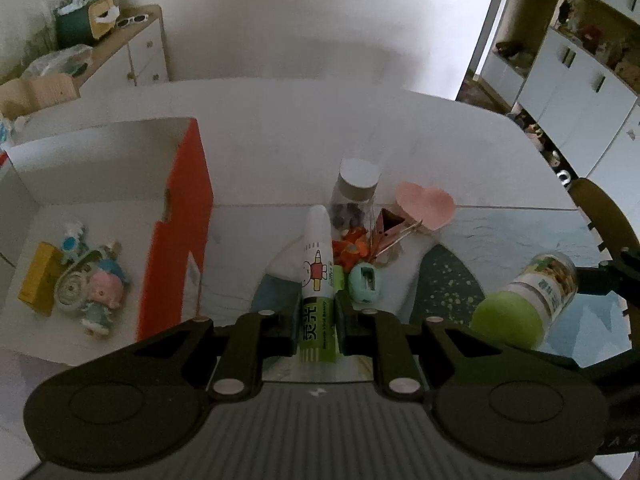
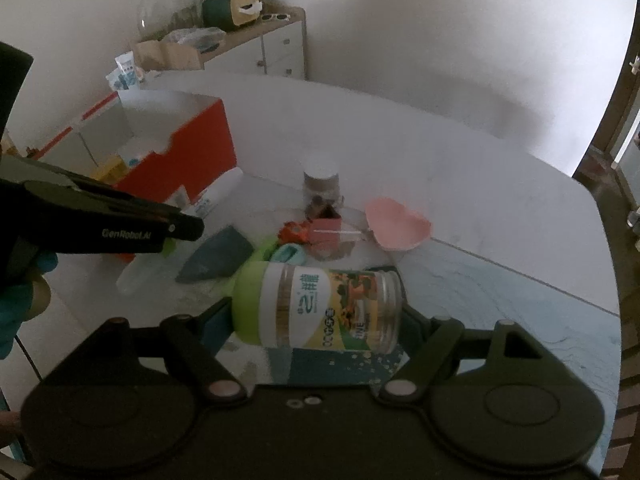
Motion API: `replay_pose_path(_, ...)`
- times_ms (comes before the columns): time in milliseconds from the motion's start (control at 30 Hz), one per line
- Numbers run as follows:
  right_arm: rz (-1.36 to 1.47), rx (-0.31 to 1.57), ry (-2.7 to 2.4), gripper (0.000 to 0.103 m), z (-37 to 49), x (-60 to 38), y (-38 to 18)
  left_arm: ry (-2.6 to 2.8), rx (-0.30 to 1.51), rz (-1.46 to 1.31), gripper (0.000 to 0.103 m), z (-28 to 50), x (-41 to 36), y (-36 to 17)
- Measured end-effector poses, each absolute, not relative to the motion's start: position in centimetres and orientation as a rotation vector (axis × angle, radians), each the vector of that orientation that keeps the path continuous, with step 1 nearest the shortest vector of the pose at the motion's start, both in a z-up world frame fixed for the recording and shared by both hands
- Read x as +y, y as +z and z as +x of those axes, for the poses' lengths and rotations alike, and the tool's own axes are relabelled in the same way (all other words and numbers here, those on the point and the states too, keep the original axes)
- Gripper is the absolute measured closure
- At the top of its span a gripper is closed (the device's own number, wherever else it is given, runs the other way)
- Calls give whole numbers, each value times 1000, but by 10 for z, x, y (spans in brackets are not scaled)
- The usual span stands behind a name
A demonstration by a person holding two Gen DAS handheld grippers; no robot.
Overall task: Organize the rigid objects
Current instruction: 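Carry the white glue stick and green-lidded jar over into the red box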
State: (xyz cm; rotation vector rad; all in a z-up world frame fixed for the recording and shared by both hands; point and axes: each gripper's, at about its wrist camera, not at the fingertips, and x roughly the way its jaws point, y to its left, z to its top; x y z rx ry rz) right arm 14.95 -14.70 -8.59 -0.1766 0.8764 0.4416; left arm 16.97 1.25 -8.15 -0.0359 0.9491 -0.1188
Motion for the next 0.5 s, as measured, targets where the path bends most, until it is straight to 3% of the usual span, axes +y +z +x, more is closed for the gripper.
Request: replay_pose_path(500, -176, 828, 493, 22, 134, -81, -49, -125, 903, -56, 86, 154, 75, -39)
